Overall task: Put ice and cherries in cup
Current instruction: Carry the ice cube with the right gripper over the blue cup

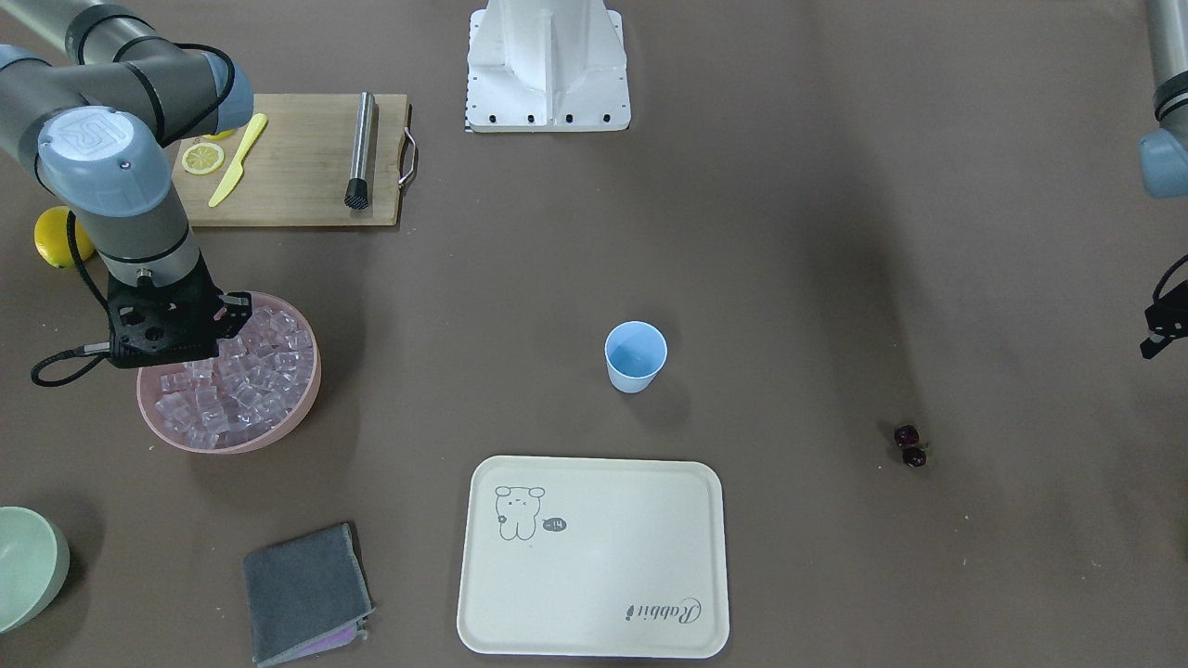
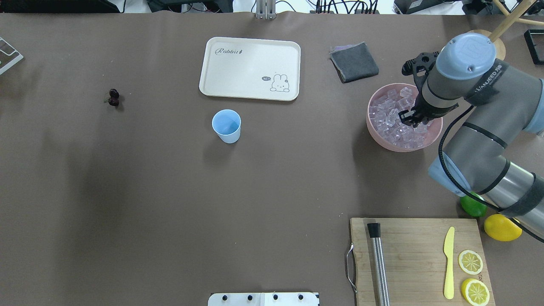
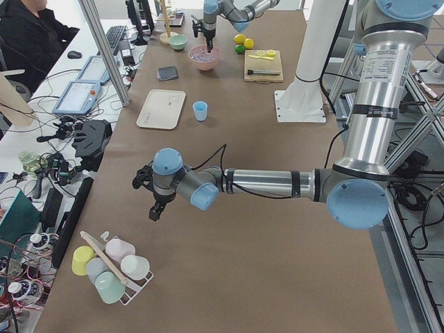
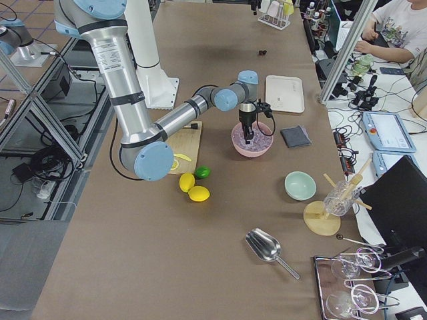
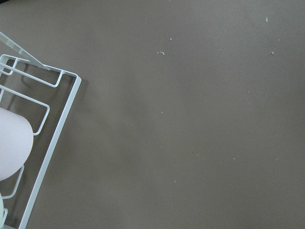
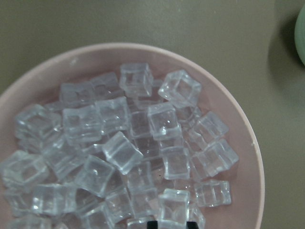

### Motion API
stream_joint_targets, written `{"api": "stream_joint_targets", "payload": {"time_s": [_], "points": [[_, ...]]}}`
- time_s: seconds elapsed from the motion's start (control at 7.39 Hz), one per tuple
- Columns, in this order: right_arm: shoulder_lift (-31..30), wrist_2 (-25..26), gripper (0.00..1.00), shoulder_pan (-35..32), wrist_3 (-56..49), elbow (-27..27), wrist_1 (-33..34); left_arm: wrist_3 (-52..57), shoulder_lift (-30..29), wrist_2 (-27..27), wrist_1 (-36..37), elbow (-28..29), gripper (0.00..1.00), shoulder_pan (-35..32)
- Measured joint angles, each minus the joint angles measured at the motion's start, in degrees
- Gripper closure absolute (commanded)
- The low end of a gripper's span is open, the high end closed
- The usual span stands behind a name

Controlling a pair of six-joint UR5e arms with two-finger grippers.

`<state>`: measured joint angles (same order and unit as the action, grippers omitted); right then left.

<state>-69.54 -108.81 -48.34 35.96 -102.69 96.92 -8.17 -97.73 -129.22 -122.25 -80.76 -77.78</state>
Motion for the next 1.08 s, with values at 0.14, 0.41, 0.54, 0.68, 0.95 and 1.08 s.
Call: {"api": "stream_joint_targets", "payload": {"time_s": [0.14, 0.41, 0.54, 0.68, 0.95, 1.08], "points": [[3.26, -0.11, 1.00, -0.22, -0.01, -0.33, 3.91, 0.00, 0.00, -0.02, 0.00, 0.01, 0.03, 0.00], [9.91, -0.48, 1.00, -0.28, 0.40, -0.27, 9.98, 0.00, 0.00, 0.01, 0.00, 0.12, 0.03, 0.00], [12.72, -1.28, 1.00, -0.24, 1.40, 0.13, 11.10, 0.00, 0.00, 0.02, 0.00, 0.19, 0.03, 0.00], [16.06, -2.36, 1.00, -0.03, 4.00, 1.29, 11.27, 0.02, 0.00, 0.02, 0.00, 0.22, 0.03, 0.00], [25.66, -3.29, 1.00, 2.40, 12.77, 10.28, 6.10, 0.02, 0.00, 0.02, 0.00, 0.25, 0.03, 0.00], [31.64, -2.45, 1.00, 4.72, 17.75, 18.46, 0.34, 0.01, 0.01, 0.00, 0.00, 0.25, 0.03, 0.00]]}}
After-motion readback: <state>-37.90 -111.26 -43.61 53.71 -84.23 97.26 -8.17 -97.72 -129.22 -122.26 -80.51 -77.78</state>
